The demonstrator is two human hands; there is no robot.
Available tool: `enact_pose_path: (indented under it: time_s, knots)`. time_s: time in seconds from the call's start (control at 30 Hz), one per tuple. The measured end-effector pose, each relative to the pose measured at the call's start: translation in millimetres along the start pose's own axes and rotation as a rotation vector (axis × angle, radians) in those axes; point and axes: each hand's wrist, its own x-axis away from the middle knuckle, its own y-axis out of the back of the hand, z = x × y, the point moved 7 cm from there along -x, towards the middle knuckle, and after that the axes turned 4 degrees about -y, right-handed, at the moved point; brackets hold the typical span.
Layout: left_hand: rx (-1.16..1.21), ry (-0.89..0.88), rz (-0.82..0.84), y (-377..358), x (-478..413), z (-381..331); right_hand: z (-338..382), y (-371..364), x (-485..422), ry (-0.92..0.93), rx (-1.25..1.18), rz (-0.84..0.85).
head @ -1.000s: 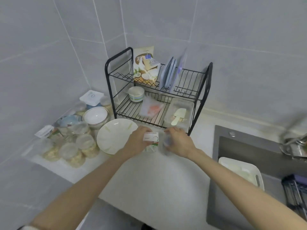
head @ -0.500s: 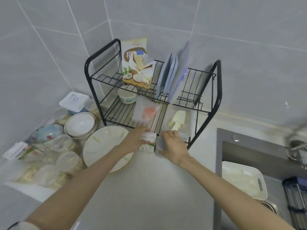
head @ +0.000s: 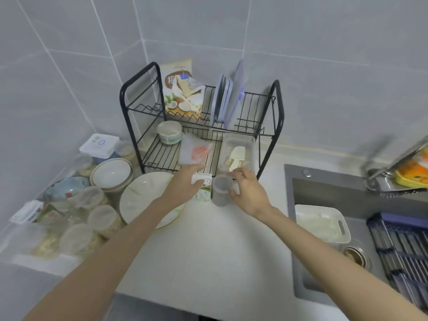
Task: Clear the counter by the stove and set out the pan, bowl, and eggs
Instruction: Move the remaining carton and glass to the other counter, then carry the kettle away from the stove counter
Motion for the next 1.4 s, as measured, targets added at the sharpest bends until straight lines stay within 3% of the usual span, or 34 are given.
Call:
enact_pose_path:
  time_s: [0.37,0.8,0.97,1.4]
  knots:
    - [0.04,-0.239,0.233,-57.6,59.0,-129.2,-55.3,57.8,153.4,-0.343,-0.122,-0.222]
    - [0.07,-0.705,0.593,-209.1,154.3,-372.5,-182.5,150.4,415.6,-0.798,-0.102,-0.569]
    - [0.072,-0.911,0.708,-290.8,222.5,-482.3,-230.1,184.4,554.0,-0.997,-0.087,-0.706]
    - [0.218,-1.121,1.067,-475.4,482.6,-727.1,-304.9,235.1,925.9,-1.408,-0.094,-0.983]
